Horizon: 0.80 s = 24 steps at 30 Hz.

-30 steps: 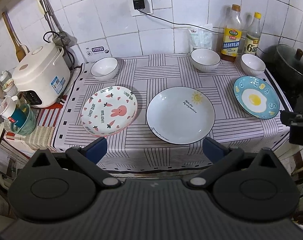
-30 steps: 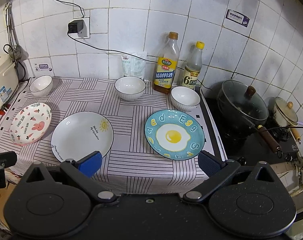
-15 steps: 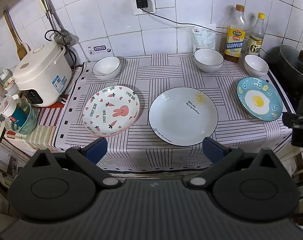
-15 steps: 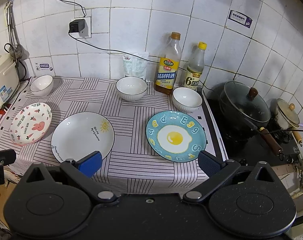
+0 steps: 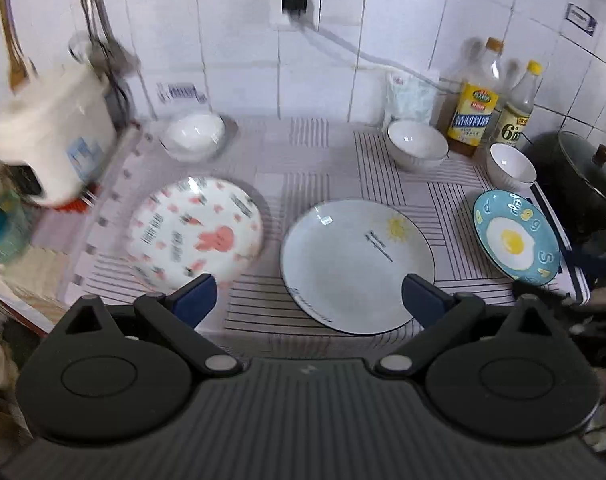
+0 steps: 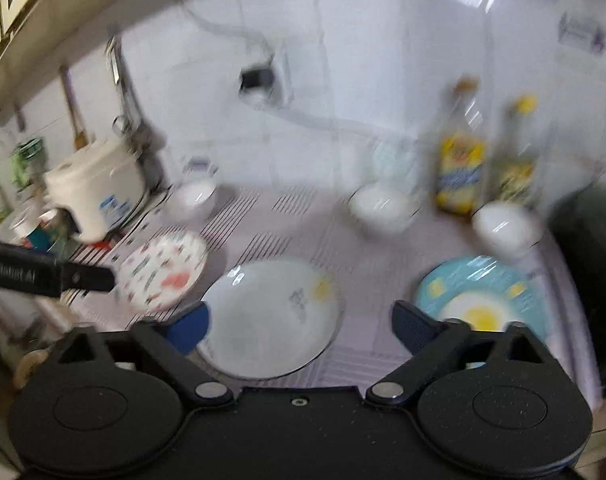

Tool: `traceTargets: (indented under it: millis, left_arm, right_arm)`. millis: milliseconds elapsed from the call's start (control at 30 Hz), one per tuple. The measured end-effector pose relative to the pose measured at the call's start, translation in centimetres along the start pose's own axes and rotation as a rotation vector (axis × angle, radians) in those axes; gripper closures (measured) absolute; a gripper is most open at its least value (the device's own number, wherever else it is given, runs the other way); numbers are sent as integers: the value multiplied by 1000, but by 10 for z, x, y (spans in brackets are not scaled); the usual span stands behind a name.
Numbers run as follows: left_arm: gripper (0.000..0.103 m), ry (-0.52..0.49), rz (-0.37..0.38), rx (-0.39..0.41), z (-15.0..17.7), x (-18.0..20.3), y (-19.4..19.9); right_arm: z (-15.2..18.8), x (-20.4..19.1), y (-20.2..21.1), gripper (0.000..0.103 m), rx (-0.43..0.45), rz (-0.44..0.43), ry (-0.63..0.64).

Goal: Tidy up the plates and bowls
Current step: 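Move both grippers to the white sun plate's rim and close on it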

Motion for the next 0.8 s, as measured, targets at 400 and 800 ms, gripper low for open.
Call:
traceTargets:
  millis: [400,800]
  left_arm:
    - [40,115,-5,-183,14,-17,-149]
    - [82,148,28,-240,17,-19,-183]
  right_arm:
    - [47,43,-134,40,-154,-133,-261]
    - [57,62,-149,81,-152,-173,-338]
Point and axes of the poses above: each gripper's, at about its wrist camera, not at the fingertips, and y roughly against the way its jaws point, x to its right, z to its underside, the point moved 2 cm from there along -y, roughly the way its jaws point, and after that the axes turned 4 degrees about -x, right-handed, at the moved point
